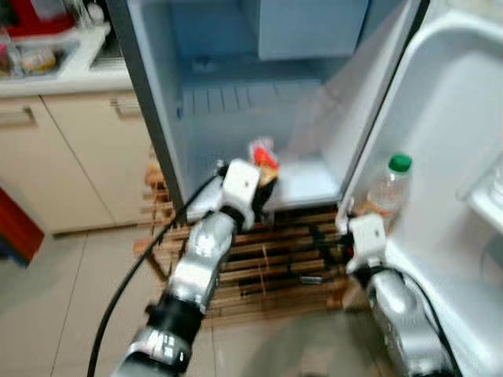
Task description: Restocking fridge
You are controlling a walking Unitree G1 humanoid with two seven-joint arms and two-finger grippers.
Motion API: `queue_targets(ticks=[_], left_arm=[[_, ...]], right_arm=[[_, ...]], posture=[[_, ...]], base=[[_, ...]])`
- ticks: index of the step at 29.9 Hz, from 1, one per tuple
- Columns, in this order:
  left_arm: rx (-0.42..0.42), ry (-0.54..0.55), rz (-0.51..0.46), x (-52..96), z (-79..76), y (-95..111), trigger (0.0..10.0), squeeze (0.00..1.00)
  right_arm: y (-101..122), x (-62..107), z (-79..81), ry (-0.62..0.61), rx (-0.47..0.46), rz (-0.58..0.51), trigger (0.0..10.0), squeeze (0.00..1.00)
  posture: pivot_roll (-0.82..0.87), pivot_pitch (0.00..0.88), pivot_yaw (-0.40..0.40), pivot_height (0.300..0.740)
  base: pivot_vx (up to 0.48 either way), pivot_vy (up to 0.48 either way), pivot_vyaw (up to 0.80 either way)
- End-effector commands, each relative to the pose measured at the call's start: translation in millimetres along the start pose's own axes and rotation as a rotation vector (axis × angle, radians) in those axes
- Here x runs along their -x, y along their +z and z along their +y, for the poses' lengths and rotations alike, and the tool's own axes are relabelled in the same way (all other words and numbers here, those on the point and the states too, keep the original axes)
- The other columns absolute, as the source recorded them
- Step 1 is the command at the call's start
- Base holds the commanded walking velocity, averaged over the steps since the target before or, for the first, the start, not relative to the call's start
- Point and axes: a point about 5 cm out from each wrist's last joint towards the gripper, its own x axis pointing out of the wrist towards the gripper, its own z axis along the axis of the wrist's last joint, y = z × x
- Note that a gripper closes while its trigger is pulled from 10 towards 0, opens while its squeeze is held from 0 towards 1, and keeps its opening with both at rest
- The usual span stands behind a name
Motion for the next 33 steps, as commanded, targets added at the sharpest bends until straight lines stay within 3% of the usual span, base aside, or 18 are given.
queue_targets(ticks=[1, 4, 11, 13, 19, 25, 33], left_arm=[[-0.003, 0.014, -0.012, -0.1, 4.5, 2.2, 10.0, 0.00], [-0.003, 0.017, -0.008, -0.6, 5.1, 1.4, 10.0, 0.00], [-0.087, 0.001, 0.034, -6.8, 3.7, -4.3, 10.0, 0.00], [-0.188, -0.045, 0.123, -16.3, 0.5, -14.0, 10.0, 0.00], [-0.278, -0.071, 0.173, -33.7, -1.3, -9.5, 10.0, 0.00], [-0.277, -0.017, 0.160, -44.1, 2.6, -0.3, 10.0, 0.00], [-0.287, 0.008, 0.183, -46.6, 3.0, -2.4, 10.0, 0.00]], right_arm=[[-12.3, 7.1, -15.8, -0.085, 0.014, 0.069, 10.0, 0.00], [-16.0, 10.1, -19.5, -0.103, 0.002, 0.086, 10.0, 0.00], [5.1, 4.8, 8.3, 0.035, -0.072, -0.025, 10.0, 0.00], [12.3, 1.5, 17.5, 0.076, -0.093, -0.049, 10.0, 0.00], [18.9, 0.7, 26.4, 0.137, -0.086, -0.065, 10.0, 0.00], [22.3, 4.5, 31.8, 0.179, -0.076, -0.069, 10.0, 0.00], [20.4, 9.6, 36.9, 0.211, -0.078, -0.057, 10.0, 0.00]], posture=[[-0.24, 0.000, 0.019, 0.740], [-0.24, 0.000, 0.021, 0.740], [-0.24, 0.000, 0.021, 0.740], [-0.23, 0.000, 0.013, 0.740], [-0.25, 0.000, 0.020, 0.740], [-0.27, 0.000, 0.034, 0.740], [-0.27, 0.000, 0.034, 0.740]], base=[[0.000, 0.000, 0.00], [0.000, 0.000, 0.00], [0.000, 0.000, 0.00], [0.000, 0.000, 0.00], [0.000, 0.000, 0.00], [0.094, -0.218, 0.00], [0.297, -0.375, 0.00]])
